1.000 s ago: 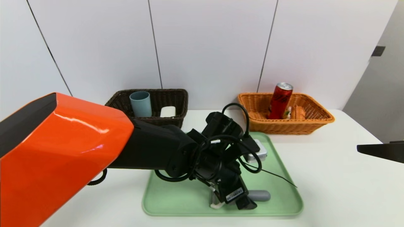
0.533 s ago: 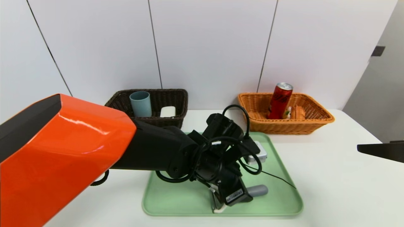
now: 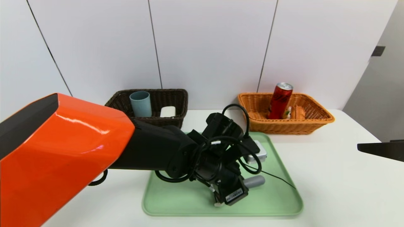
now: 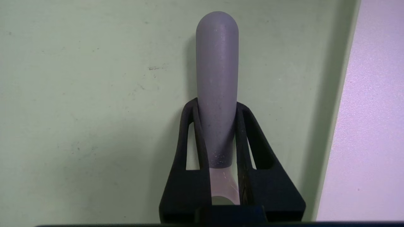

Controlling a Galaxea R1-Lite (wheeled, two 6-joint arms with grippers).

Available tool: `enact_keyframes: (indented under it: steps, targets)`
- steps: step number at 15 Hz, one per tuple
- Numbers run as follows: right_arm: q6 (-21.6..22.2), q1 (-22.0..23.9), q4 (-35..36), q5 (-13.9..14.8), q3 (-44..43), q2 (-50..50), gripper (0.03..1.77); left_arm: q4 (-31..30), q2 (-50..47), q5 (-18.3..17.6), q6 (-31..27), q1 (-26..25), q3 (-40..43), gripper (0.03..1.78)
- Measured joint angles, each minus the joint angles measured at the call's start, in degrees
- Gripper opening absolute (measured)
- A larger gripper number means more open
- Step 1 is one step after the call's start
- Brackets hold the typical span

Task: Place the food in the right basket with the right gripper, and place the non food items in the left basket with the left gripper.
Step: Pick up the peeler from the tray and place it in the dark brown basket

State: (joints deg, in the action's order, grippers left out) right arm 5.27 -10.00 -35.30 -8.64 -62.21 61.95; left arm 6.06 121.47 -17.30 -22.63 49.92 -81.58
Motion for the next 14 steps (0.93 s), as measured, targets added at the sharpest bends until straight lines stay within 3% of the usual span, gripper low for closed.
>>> enact_keyframes:
  steps: [6,14]
  targets:
    - [0.0,0.0,0.0,0.0,0.0,0.0,1.70,-0.1,-4.1,2.6,2.1,-2.5,-2.8,0.27]
    - [0.1,0.0,0.0,0.0,0.2,-0.4,1.70,2.3,-14.3,3.1,4.1,-16.1,-8.6,0.27]
